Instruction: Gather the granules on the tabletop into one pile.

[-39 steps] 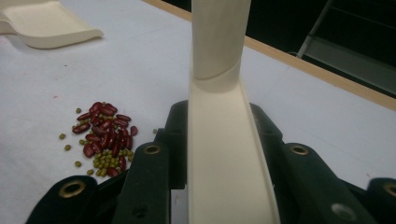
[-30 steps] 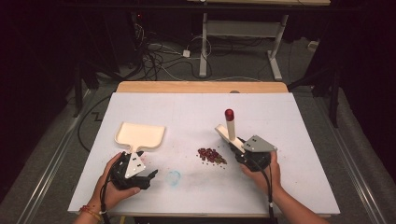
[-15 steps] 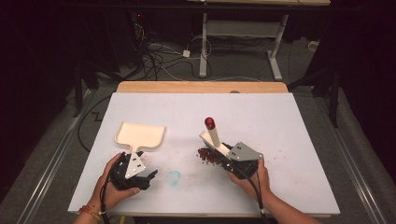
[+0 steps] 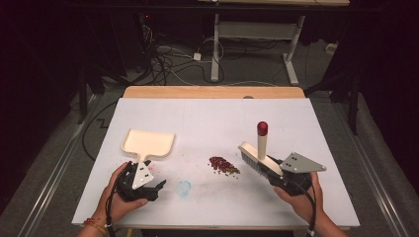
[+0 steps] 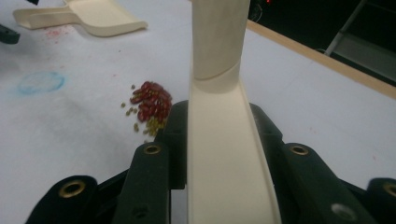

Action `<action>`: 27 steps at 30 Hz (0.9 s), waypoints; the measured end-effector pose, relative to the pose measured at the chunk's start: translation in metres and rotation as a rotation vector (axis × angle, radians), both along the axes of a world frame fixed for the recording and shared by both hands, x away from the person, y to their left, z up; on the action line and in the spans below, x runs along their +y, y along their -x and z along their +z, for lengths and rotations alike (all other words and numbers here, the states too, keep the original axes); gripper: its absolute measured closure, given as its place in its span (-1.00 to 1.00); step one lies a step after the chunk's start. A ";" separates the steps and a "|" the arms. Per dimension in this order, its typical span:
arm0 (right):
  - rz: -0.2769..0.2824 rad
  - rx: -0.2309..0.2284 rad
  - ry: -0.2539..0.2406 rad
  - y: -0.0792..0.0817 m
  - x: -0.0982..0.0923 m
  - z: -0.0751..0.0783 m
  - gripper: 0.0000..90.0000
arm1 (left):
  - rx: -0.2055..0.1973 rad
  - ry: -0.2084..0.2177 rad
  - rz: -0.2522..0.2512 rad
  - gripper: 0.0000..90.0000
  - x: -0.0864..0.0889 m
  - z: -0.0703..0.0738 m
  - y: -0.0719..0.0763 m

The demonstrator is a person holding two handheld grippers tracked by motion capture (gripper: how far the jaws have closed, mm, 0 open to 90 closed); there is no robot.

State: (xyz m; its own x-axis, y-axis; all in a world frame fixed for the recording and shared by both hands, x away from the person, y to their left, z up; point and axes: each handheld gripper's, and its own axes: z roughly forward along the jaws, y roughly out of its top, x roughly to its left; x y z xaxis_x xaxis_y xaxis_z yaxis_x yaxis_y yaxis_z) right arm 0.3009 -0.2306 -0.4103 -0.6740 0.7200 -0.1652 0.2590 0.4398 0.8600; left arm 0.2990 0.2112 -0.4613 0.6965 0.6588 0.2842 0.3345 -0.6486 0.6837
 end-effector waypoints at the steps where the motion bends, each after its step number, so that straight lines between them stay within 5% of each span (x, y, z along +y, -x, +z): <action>1: 0.001 0.006 0.004 0.004 -0.002 -0.001 0.49 | -0.002 -0.002 -0.001 -0.57 -0.001 0.000 0.000; 6: 0.013 0.031 0.053 0.011 -0.001 -0.011 0.49 | -0.006 -0.003 -0.010 -0.57 -0.004 0.001 0.000; 9: 0.019 0.050 0.029 0.010 0.005 -0.017 0.49 | -0.002 -0.002 -0.013 -0.57 -0.004 0.000 -0.002; 18: 0.063 0.016 0.078 0.011 0.037 -0.021 0.49 | 0.000 -0.013 -0.008 -0.57 -0.003 0.000 -0.002; 27: 0.049 -0.016 0.041 0.011 0.028 -0.010 0.49 | 0.000 -0.025 0.012 -0.57 -0.002 0.000 -0.001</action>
